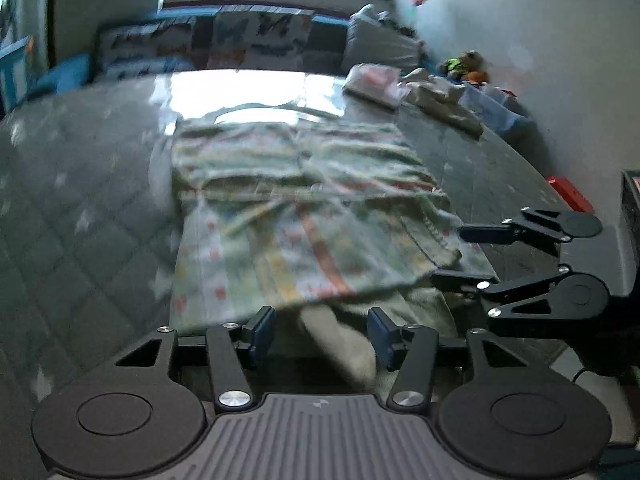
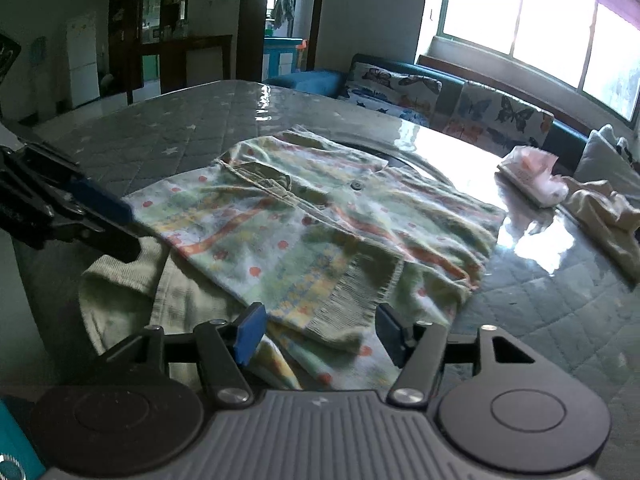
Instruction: Fold clothes
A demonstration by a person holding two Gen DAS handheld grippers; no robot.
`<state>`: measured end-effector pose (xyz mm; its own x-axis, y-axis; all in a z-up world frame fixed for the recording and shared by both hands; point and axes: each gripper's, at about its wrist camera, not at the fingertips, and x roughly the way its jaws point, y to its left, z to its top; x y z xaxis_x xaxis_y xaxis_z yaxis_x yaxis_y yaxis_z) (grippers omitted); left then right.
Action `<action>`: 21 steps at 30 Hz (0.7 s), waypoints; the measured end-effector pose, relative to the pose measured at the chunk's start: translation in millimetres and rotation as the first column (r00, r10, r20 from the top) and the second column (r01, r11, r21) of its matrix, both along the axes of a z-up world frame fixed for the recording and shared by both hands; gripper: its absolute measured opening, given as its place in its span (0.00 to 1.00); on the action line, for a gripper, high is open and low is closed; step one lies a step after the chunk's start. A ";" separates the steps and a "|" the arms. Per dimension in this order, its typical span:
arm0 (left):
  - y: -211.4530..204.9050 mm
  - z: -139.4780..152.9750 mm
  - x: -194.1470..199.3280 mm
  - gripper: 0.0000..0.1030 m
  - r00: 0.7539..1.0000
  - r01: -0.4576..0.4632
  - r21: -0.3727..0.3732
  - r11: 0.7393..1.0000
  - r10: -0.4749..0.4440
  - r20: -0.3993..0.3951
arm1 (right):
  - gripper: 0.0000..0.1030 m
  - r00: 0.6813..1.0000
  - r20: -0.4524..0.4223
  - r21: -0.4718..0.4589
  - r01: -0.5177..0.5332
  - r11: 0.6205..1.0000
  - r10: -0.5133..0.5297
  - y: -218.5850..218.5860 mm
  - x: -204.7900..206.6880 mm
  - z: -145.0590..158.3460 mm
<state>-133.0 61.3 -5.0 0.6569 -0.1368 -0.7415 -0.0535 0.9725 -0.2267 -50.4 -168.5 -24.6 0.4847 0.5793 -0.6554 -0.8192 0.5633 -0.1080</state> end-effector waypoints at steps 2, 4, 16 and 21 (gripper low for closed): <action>1.6 -1.0 -1.6 0.53 0.999 -0.023 -0.046 0.999 0.021 -0.040 | 0.67 1.000 0.011 -0.013 -0.007 1.000 0.007 -7.0 -3.3 2.5; 1.9 -3.0 -1.2 0.53 0.997 -0.034 -0.083 0.996 0.029 -0.070 | 0.67 1.000 0.021 -0.030 -0.014 0.999 0.014 -14.1 -6.7 3.2; 1.2 -10.2 8.9 0.16 0.992 -0.017 -0.189 0.982 -0.006 -0.123 | 0.75 0.993 0.058 -0.091 -0.095 0.991 0.100 -33.9 -29.9 -6.9; 6.9 11.4 19.0 0.13 0.999 0.011 -0.195 0.981 -0.021 -0.045 | 0.76 0.983 0.077 -0.074 -0.159 0.985 0.164 -23.8 -38.2 -8.4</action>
<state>-113.9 68.2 6.4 0.6188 -0.2913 -0.7295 -0.0532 0.9110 -0.4089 -88.6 -192.3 -33.0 0.4422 0.6104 -0.6571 -0.8856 0.4133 -0.2120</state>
